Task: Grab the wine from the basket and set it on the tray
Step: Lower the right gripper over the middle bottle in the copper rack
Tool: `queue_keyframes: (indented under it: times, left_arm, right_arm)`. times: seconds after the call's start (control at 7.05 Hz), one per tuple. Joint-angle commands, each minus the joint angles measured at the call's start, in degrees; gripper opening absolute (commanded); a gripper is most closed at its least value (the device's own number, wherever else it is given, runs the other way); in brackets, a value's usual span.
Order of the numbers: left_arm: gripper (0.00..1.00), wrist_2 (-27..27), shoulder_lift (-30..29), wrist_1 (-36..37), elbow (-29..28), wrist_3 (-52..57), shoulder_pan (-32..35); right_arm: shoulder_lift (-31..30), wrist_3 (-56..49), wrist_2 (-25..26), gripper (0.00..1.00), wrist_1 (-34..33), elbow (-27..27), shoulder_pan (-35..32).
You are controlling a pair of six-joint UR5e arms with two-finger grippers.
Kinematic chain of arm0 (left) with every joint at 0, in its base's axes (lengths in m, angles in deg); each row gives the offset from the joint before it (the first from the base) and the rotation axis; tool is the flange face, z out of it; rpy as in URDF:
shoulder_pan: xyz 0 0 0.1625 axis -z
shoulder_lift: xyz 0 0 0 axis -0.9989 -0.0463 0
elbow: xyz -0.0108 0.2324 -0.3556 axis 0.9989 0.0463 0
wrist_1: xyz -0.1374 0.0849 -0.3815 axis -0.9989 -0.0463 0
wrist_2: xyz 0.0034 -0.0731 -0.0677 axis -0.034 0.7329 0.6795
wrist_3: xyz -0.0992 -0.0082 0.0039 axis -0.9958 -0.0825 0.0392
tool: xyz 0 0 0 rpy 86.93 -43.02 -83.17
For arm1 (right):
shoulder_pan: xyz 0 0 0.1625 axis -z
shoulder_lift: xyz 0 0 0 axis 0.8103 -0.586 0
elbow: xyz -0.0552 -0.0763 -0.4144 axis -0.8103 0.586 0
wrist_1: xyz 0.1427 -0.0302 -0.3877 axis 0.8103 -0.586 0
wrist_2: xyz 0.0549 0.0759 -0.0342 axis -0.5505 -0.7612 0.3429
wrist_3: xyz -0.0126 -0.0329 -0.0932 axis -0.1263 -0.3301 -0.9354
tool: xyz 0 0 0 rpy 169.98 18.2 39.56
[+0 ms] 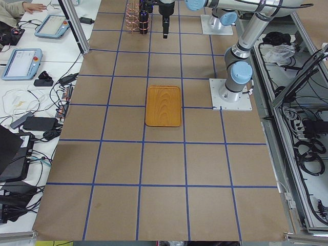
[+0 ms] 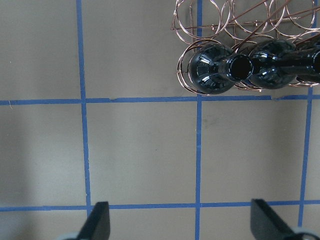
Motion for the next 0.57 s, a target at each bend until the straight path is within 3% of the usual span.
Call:
queue_keyframes:
  times: [0.0,0.43]
  left_arm:
    - [1.0,-1.26,0.08,-0.07,0.03,0.0,-0.05]
    - [1.0,-1.71,-0.01,-0.07,0.12,0.0,0.04]
  right_arm:
    - [1.44,-8.8,1.05,1.0,-0.99,0.09,2.23]
    - [3.46,-20.59,0.44,1.0,-1.08,-0.08,14.26]
